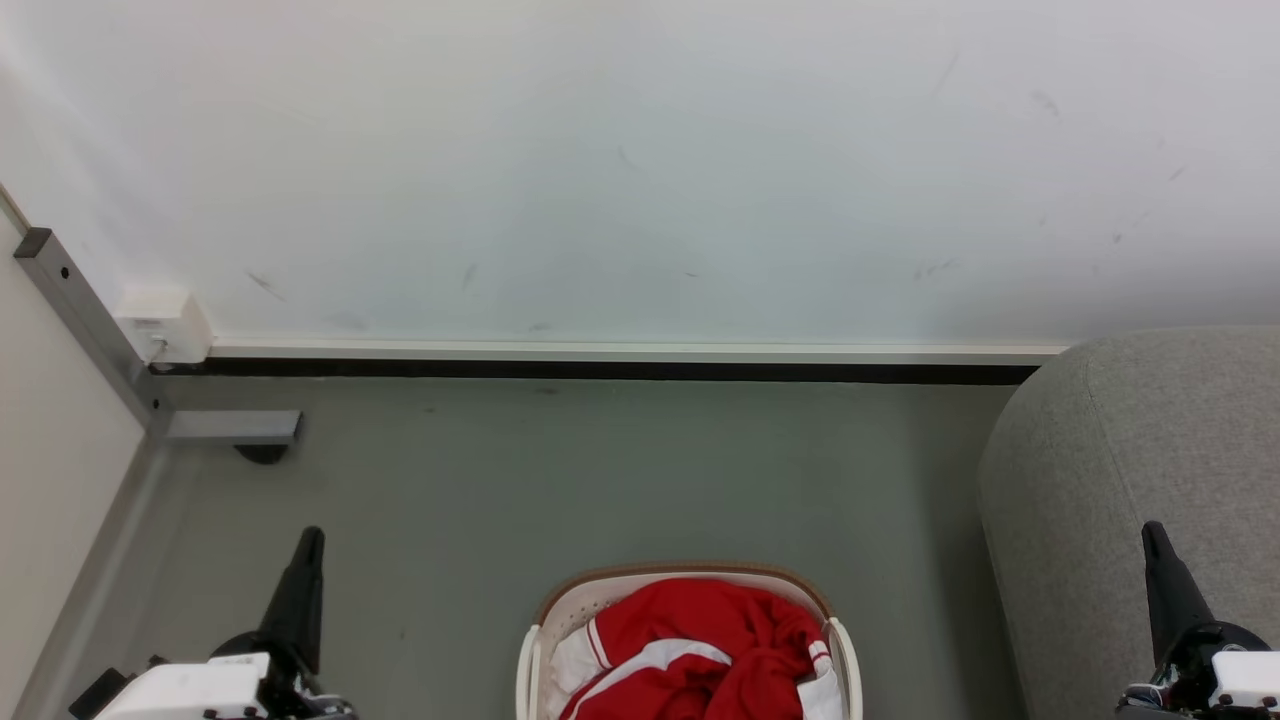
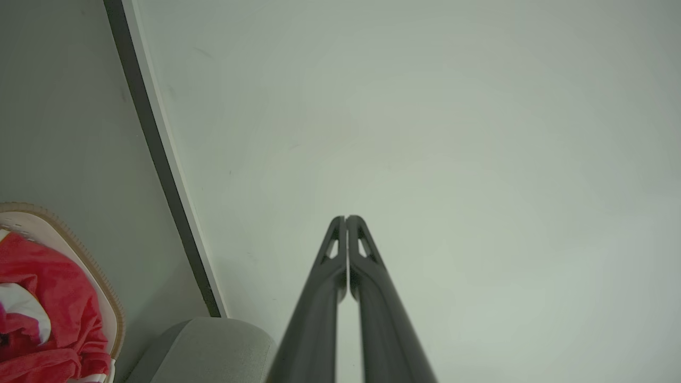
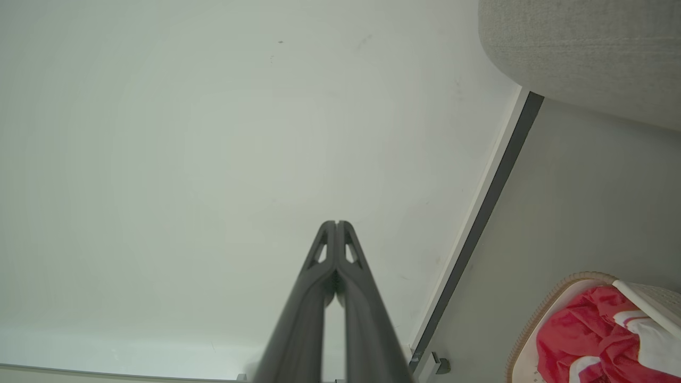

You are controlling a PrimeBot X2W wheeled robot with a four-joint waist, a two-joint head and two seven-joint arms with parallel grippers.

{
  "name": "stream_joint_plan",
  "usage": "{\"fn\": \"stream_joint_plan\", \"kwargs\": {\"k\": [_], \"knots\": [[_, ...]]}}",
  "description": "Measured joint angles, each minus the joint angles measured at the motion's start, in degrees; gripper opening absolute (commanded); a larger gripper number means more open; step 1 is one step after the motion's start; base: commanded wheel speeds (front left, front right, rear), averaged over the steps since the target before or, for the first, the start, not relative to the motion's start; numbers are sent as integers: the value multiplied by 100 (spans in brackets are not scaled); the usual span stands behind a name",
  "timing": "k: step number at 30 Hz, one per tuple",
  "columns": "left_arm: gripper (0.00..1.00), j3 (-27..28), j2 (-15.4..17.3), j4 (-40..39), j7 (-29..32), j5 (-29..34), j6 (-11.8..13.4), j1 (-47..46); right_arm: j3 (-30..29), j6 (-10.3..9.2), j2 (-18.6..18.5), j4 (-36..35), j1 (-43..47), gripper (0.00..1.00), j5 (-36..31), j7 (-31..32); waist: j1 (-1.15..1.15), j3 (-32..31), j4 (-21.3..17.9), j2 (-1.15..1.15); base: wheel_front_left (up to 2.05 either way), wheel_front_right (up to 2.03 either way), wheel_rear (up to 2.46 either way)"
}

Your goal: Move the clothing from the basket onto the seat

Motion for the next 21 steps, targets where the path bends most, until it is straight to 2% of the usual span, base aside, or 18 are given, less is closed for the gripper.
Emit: {"fn": "stream_joint_plan", "kwargs": {"k": [13, 14, 21], "knots": [[0, 0, 0, 0, 0, 0, 0, 0, 1, -1, -1, 0, -1, 0, 0, -1, 0, 0, 0, 0, 0, 0, 0], [100, -1, -3, 20, -2, 2, -1, 7, 0, 0, 5, 13, 8, 100, 0, 2, 0, 0, 0, 0, 0, 0, 0], [100, -63, -57, 179, -84, 2, -1, 205, 91, 0, 153, 124, 220, 100, 0, -43, 0, 1, 0, 0, 0, 0, 0]]}}
